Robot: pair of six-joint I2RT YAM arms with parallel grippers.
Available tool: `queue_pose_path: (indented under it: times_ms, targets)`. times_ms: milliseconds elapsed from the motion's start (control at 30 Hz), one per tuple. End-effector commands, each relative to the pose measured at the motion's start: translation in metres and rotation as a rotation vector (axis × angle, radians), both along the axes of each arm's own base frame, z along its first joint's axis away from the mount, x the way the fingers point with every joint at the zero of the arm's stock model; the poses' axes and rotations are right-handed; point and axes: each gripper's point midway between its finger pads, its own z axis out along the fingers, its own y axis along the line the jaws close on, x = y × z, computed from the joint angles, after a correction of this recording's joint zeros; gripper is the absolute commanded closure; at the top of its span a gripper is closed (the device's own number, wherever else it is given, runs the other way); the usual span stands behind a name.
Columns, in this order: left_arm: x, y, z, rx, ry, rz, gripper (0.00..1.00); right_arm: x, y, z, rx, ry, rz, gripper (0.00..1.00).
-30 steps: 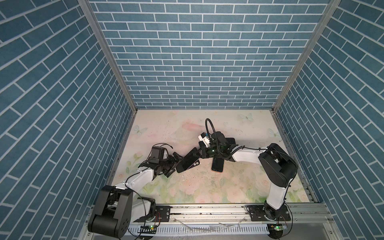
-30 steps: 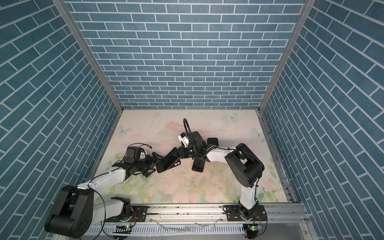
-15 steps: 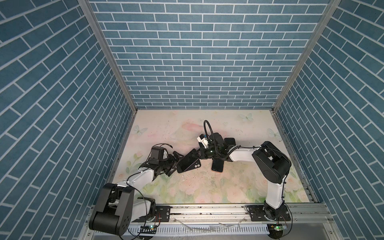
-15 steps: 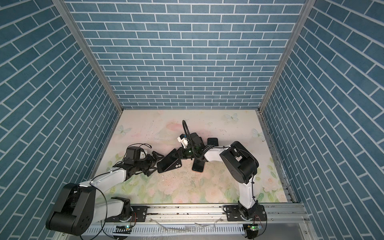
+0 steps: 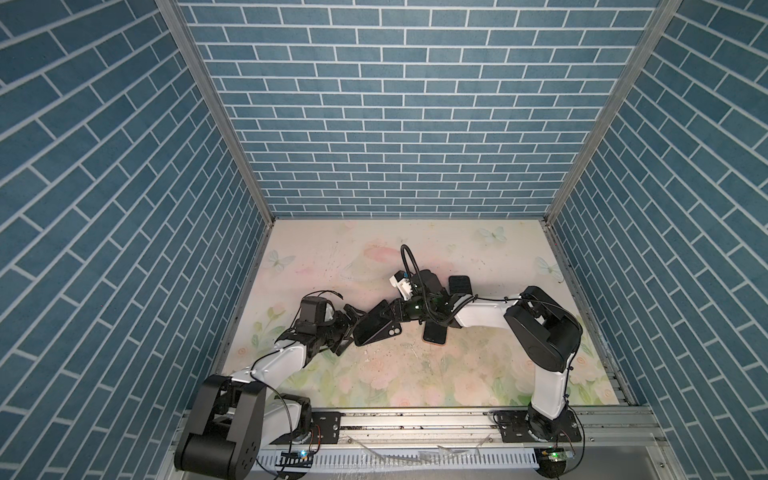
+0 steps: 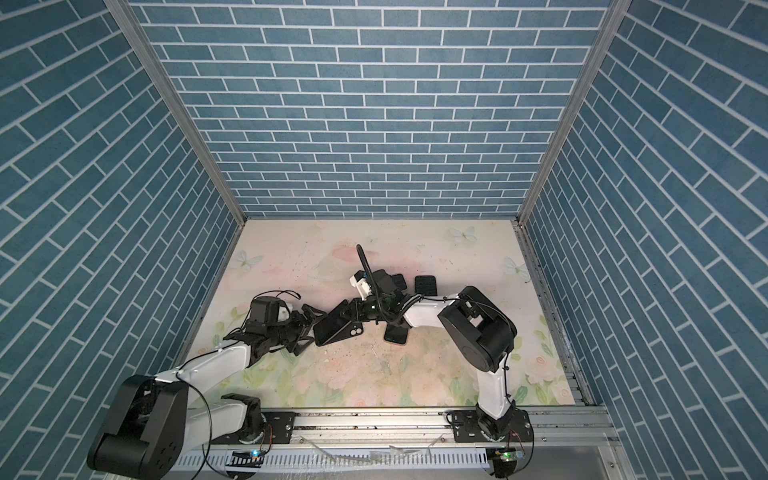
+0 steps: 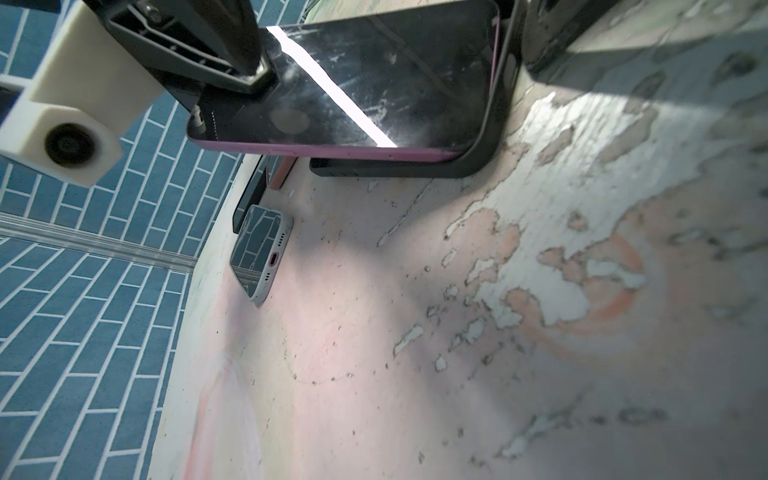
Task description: Put the phone into the phone case
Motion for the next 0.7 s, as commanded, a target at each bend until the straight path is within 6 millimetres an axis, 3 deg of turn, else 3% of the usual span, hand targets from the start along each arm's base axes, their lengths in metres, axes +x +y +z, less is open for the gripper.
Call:
queue_pose_path:
  times_ms: [0, 233, 433, 667]
  targets:
    - [-0.024, 0.0, -0.022, -0.005, 0.144, -0.004, 0.0, -0.031, -0.027, -0.07, -0.278, 0.037, 0.005, 0.83]
    - [-0.027, 0.002, -0.018, -0.018, 0.15, 0.02, 0.0, -0.04, -0.037, -0.078, -0.348, 0.036, -0.01, 0.76]
    - [-0.029, 0.008, -0.009, 0.019, 0.141, 0.036, 0.0, -0.042, -0.049, -0.074, -0.423, 0.008, 0.019, 0.68]
    - [-0.028, 0.027, 0.014, 0.124, 0.096, 0.09, 0.0, -0.043, -0.06, -0.055, -0.459, -0.054, 0.053, 0.52]
